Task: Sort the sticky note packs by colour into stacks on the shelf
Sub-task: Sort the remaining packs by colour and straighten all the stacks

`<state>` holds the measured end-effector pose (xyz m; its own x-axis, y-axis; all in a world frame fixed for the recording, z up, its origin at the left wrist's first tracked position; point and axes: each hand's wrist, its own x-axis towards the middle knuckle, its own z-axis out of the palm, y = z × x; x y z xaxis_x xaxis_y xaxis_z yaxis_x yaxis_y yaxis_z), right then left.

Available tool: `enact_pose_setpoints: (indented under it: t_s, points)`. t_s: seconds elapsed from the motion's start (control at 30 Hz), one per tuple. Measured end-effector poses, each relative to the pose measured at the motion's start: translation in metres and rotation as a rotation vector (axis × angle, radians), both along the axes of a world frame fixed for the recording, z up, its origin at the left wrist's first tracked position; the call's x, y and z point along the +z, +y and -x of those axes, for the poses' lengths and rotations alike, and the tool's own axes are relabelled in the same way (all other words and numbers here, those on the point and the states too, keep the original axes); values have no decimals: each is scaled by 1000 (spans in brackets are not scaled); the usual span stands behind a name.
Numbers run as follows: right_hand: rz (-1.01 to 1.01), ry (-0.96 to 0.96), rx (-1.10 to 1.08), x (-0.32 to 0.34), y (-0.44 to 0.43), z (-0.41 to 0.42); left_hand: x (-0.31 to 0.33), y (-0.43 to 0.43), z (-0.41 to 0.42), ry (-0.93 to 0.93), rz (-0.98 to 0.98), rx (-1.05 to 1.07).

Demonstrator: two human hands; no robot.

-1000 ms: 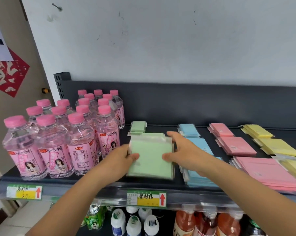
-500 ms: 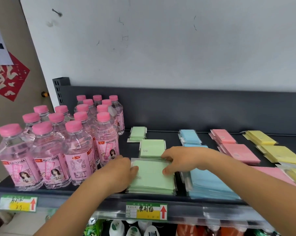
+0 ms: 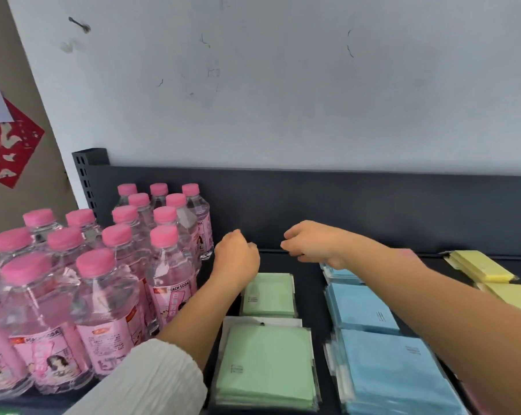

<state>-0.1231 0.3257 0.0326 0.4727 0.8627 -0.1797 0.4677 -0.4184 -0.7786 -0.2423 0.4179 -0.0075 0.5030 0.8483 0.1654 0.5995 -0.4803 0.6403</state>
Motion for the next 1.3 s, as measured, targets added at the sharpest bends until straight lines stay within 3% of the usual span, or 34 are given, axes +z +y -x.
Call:
enact_pose_setpoints:
  t_s: [0.17,0.43,0.7,0.97,1.3]
  points:
    - [33,290,-94,-21,37,-13,-18,32,-16,181,179,155]
    - [9,536,-78,-40,69,0,-31,45,-25,136,209,173]
    - [-5,555,-146,-39,52,-23,-26,37,-37,-21,318,-13]
    - [-9,594,-162,-43,43,-27,-26,36,-38,-26,358,-86]
    - [-26,422,-265,-40,35,-14,-14,29,-26,-69,339,-57]
